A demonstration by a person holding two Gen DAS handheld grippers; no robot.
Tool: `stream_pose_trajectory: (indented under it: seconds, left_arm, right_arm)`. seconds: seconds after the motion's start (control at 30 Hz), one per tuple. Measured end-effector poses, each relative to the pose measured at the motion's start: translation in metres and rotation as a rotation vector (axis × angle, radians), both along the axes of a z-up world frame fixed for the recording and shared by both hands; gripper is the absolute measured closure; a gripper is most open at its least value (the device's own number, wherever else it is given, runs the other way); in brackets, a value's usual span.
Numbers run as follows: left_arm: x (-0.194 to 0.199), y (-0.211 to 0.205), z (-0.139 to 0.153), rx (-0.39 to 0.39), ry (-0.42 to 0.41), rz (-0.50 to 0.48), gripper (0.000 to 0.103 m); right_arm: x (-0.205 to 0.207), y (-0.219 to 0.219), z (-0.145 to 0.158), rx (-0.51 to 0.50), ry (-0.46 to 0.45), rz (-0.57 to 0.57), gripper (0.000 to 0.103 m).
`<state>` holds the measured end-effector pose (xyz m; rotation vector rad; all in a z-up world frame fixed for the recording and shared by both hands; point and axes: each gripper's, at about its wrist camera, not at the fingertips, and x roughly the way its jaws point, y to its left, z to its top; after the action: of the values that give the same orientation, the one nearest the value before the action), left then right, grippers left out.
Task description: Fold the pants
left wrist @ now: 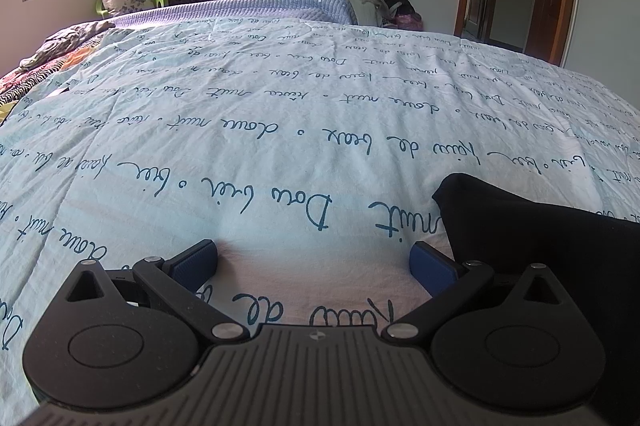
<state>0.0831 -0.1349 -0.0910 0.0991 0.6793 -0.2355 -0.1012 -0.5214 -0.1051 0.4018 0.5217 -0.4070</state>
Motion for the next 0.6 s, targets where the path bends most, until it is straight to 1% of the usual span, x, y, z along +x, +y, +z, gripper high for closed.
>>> stream_pose_trajectory:
  seconds: [0.3,0.6]
  left_arm:
    - [-0.0001,0.0,-0.0001,0.0,0.0,0.0,0.0]
    - [0.0,0.0005,0.0003,0.0,-0.001,0.002,0.0]
  right_arm:
    - [-0.0026,0.0002,0.0003,0.013,-0.015,-0.005,0.0]
    - [0.0011,0.0066,0.0004,-0.012,0.01,-0.008,0.0]
